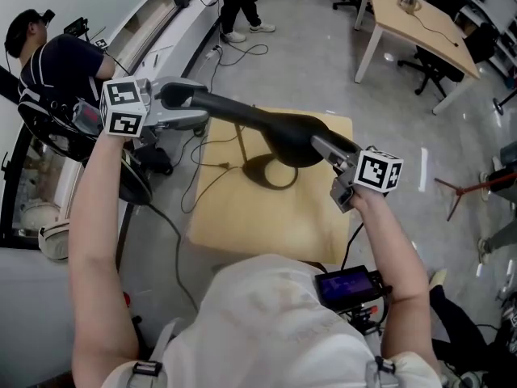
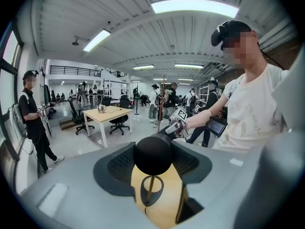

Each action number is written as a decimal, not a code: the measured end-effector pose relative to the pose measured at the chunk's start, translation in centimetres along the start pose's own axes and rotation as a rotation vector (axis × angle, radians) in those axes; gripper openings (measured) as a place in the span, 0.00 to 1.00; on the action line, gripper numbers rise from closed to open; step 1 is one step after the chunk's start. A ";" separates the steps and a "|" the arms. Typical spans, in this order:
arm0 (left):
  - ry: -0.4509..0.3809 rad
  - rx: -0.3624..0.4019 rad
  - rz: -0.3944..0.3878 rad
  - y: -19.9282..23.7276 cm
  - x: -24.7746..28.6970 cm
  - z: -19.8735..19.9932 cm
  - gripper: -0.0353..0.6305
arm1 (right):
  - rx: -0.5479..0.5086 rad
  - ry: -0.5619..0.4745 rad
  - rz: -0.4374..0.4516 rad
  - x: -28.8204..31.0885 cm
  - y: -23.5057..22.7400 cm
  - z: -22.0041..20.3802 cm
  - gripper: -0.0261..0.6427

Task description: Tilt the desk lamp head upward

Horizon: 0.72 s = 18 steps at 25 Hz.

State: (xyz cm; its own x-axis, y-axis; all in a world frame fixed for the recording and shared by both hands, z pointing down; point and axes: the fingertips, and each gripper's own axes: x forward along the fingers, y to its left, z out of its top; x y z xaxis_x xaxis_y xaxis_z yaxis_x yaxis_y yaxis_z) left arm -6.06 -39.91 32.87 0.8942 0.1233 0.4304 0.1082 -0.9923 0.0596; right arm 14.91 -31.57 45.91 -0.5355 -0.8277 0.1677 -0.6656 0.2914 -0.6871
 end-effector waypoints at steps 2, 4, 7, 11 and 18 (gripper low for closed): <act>-0.006 -0.011 -0.006 0.3 0.2 0.2 0.40 | -0.019 -0.006 -0.003 -0.3 0.4 1.1 0.50; -0.010 -0.022 -0.012 0.7 0.2 0.4 0.40 | -0.030 -0.012 -0.002 -0.3 1.1 2.2 0.50; -0.024 -0.029 -0.027 0.9 0.2 0.3 0.40 | -0.048 -0.022 -0.028 -0.6 1.4 2.9 0.49; -0.044 -0.041 -0.038 0.5 -0.1 -0.8 0.40 | -0.073 -0.051 -0.056 -1.1 2.0 3.0 0.49; -0.069 -0.063 -0.063 0.7 0.1 -1.5 0.40 | -0.139 -0.071 -0.109 -2.1 2.9 5.1 0.48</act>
State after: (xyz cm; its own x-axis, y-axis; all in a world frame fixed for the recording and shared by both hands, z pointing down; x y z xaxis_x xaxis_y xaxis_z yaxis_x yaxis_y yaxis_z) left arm -6.53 -40.62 34.28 0.9145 0.1826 0.3611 0.1396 -0.9800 0.1421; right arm 16.74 -31.44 39.91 -0.4214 -0.8884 0.1823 -0.7858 0.2573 -0.5624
